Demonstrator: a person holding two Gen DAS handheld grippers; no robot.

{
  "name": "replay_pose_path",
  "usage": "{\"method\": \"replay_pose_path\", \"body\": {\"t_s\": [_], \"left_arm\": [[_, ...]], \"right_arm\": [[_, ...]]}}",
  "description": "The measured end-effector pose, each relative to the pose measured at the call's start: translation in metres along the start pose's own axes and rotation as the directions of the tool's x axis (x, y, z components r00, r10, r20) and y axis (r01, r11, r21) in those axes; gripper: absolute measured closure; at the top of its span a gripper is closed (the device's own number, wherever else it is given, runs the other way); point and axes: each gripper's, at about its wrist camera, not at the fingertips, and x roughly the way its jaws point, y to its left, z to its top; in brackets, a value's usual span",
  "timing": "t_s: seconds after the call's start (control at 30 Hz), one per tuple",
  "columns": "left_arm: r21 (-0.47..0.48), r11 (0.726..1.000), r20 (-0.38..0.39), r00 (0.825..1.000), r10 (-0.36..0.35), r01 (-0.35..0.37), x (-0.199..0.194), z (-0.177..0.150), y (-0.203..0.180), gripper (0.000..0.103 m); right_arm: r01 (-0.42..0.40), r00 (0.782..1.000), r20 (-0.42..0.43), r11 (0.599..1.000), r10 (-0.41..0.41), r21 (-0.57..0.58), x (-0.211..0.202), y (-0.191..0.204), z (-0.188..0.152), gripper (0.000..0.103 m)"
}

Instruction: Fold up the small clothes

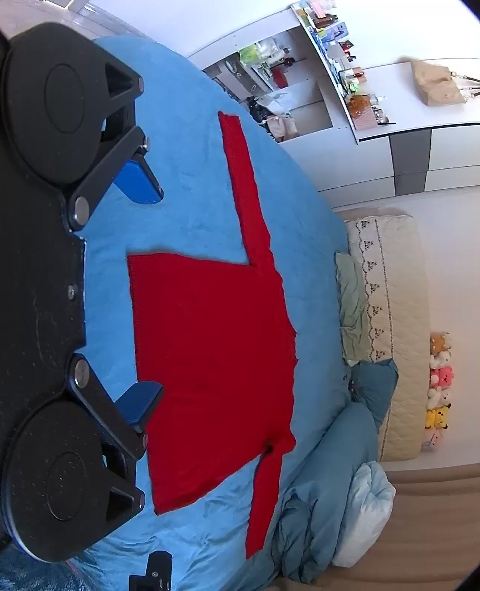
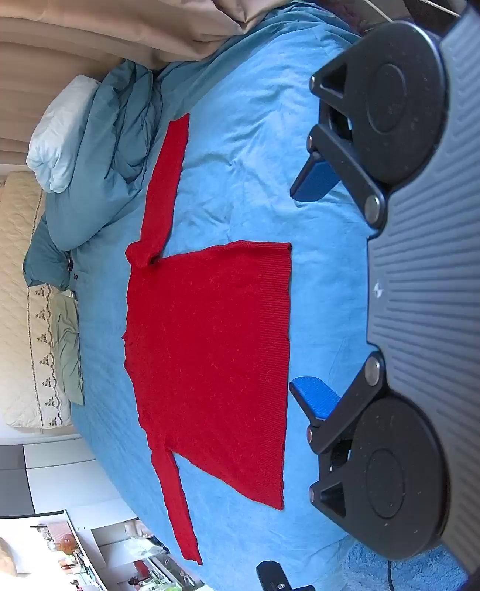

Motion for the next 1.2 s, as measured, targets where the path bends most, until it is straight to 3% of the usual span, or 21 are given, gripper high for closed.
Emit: {"method": "replay_pose_path", "body": {"t_s": [0.07, 0.3, 1.2], "left_arm": [[-0.007, 1.000, 0.048, 0.999, -0.006, 0.006, -0.0069, -0.0038, 0.0040, 0.000], [0.019, 1.000, 0.024, 0.999, 0.023, -0.023, -0.0064, 0.0005, -0.0035, 0.000], [0.012, 1.000, 0.028, 1.000, 0.005, -0.006, -0.0085, 0.0011, -0.0023, 0.000]], "right_arm": [[0.000, 1.000, 0.001, 1.000, 0.000, 0.000, 0.0005, -0.0003, -0.0004, 0.000], [-0.008, 1.000, -0.004, 1.000, 0.008, 0.002, 0.0044, -0.0058, -0.0024, 0.000], [-0.015, 1.000, -0.008, 1.000, 0.015, 0.014, 0.0027, -0.0022, -0.0061, 0.000]]}}
